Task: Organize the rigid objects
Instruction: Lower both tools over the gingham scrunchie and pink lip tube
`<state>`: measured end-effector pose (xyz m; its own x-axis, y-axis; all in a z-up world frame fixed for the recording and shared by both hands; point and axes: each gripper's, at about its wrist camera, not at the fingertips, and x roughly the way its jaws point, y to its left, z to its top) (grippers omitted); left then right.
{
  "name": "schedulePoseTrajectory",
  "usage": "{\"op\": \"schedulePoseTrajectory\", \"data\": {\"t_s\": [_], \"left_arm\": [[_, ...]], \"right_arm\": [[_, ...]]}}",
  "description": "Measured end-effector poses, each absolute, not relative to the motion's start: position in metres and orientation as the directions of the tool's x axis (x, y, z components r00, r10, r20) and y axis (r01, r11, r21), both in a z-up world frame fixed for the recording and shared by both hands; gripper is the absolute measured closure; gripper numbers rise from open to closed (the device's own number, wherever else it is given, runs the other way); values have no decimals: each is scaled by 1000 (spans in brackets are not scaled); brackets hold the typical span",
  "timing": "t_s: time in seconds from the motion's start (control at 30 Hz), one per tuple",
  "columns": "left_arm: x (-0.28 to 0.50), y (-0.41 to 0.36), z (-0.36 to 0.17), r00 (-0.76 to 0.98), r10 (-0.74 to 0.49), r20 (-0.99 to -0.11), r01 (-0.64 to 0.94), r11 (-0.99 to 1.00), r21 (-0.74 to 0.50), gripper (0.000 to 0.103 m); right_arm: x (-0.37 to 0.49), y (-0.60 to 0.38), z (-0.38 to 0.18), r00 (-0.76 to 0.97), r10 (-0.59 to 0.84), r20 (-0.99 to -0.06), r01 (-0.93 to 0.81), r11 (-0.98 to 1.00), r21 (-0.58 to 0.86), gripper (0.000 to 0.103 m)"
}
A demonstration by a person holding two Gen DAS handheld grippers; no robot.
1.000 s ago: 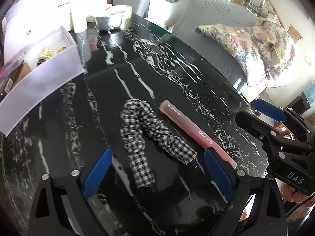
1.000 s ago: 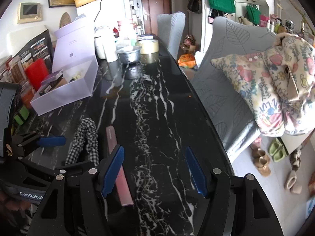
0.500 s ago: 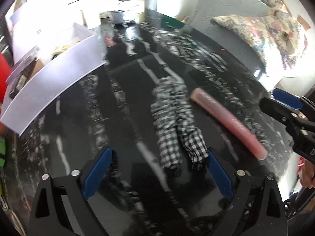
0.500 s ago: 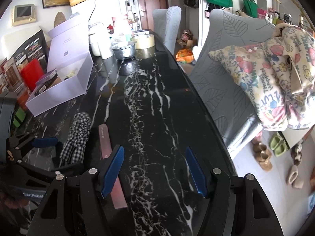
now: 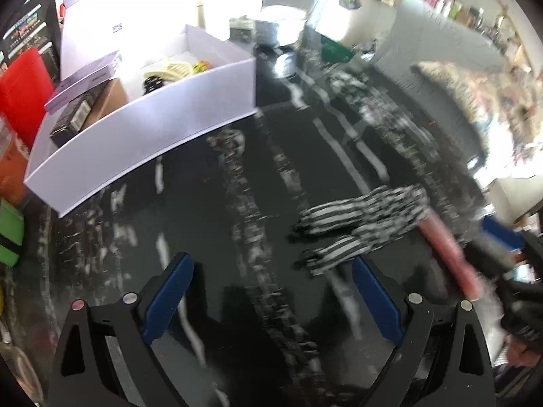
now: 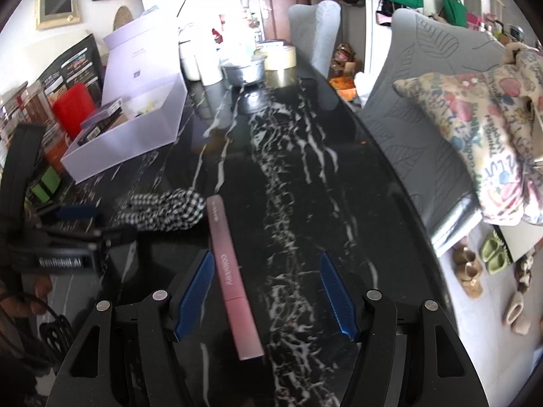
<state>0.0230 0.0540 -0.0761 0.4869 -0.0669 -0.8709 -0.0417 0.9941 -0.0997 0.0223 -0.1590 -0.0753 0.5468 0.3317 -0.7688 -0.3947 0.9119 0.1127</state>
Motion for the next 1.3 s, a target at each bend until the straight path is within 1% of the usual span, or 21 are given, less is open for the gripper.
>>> {"op": "schedulePoseTrajectory", "data": {"t_s": [0.13, 0.27, 0.43, 0.67, 0.87, 0.93, 1.03, 1.13, 1.2, 1.23, 1.3], "left_arm": [[24, 43, -69, 501, -179, -847, 15, 980, -199, 7], [34, 25, -67, 501, -214, -839, 60, 975, -213, 7], [49, 14, -78, 457, -213, -864, 44, 975, -217, 7], [63, 4, -81, 466, -150, -872, -5, 985, -172, 7], [64, -2, -84, 491, -107, -865, -3, 992, -124, 7], [61, 1, -83, 498, -108, -860, 0, 992, -125, 7], [60, 3, -83, 494, -123, -861, 13, 991, -135, 7], [58, 6, -79, 497, -168, -851, 26, 983, -179, 7], [58, 6, -78, 516, -171, -840, 32, 983, -180, 7], [58, 5, -78, 517, -171, -838, 36, 983, -179, 8], [59, 5, -80, 511, -178, -841, 37, 982, -185, 13]], "right_arm": [[21, -158, -78, 533, 340, -775, -401, 908, 124, 37], [22, -161, -79, 532, 341, -775, -397, 909, 127, 37], [24, -167, -80, 536, 334, -776, -378, 916, 134, 37], [28, -173, -84, 528, 334, -781, -361, 920, 150, 37], [28, -173, -86, 516, 359, -778, -373, 912, 173, 38], [28, -174, -86, 510, 371, -776, -380, 907, 184, 38], [27, -171, -86, 499, 391, -774, -396, 897, 198, 43], [26, -168, -86, 492, 406, -770, -414, 887, 203, 44], [26, -164, -86, 489, 408, -771, -425, 883, 198, 44], [26, -163, -87, 485, 410, -772, -430, 881, 198, 44], [25, -160, -88, 478, 419, -772, -440, 875, 202, 44]]}}
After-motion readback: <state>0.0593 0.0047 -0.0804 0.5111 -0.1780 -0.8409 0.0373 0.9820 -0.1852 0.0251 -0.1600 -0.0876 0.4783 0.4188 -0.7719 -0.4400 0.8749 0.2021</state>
